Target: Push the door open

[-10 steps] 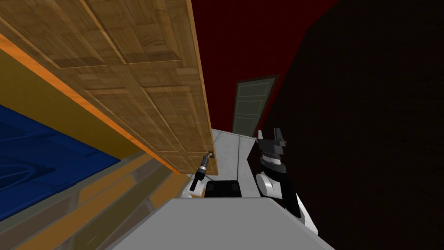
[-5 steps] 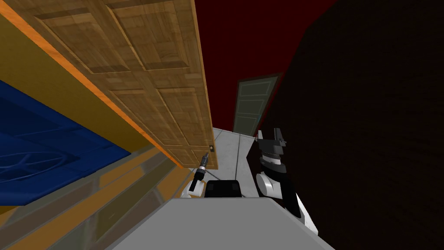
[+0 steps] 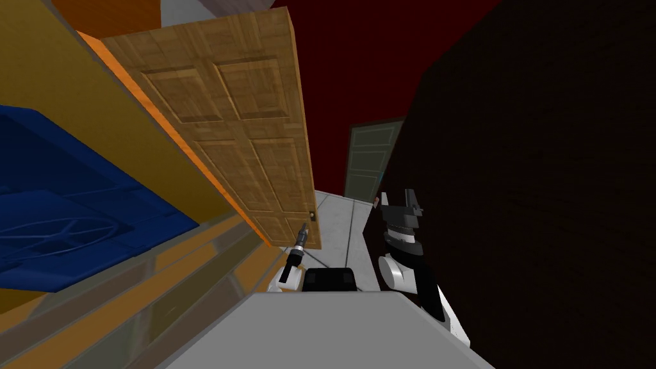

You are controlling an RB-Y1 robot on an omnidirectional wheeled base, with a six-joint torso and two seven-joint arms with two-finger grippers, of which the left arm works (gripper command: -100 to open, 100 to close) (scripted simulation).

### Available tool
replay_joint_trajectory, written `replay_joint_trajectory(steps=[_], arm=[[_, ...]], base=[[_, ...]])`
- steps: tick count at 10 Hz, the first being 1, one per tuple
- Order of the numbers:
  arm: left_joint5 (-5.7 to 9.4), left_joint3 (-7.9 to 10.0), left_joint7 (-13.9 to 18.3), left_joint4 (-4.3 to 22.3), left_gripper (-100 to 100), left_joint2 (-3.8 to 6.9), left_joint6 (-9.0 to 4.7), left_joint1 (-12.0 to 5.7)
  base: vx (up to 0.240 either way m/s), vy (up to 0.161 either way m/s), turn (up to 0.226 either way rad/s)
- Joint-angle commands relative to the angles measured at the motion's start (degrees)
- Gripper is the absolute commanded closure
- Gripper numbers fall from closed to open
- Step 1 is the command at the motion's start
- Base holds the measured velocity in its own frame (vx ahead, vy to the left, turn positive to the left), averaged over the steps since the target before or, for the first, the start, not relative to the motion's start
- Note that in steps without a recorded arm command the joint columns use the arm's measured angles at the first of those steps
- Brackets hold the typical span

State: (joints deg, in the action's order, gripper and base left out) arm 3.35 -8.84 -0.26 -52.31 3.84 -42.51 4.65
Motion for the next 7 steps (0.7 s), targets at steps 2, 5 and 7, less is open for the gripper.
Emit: replay_joint_trajectory(steps=[2, 5, 7], arm=[[0.08, 0.33, -0.1, 0.4, -100, 0.10, -0.39, -0.30], [0.18, 0.80, -0.3, 1.2, -100, -0.31, -1.05, -0.70], [0.19, 0.84, -0.3, 1.2, -100, -0.39, -1.08, -0.72]], base=[[0.199, -0.007, -0.023], [0.204, -0.025, -0.024], [0.146, -0.024, -0.006]])
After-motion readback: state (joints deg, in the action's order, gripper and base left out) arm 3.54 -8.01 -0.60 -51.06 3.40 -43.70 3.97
